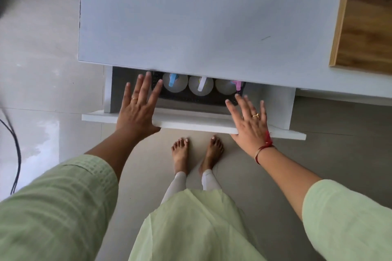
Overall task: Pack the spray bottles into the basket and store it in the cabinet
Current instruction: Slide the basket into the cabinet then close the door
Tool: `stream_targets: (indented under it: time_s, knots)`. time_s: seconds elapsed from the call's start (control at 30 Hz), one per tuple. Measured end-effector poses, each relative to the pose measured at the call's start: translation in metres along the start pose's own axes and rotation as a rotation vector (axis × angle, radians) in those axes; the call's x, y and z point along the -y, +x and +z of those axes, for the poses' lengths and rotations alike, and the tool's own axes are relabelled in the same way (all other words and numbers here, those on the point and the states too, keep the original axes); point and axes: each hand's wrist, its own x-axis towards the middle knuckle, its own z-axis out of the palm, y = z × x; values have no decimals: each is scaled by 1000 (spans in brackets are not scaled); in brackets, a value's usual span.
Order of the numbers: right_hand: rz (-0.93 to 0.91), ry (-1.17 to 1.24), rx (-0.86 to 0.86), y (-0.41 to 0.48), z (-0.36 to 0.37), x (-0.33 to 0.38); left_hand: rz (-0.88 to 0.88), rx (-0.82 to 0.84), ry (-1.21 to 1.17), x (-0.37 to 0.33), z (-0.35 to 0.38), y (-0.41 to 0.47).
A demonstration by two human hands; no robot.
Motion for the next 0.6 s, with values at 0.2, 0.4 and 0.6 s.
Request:
stream_targets:
  time_s: [0.2,0.4,0.6]
  knots:
    - [74,-36,-76,23,-15,-2,-67,-110,-4,-8,-16,24]
    - [71,-41,-346,32,-19,-5,-87,-191,14,-8,-29,47]
    - [134,-17,-308,65,-41,-16,-107,-258,0,-8,-39,65]
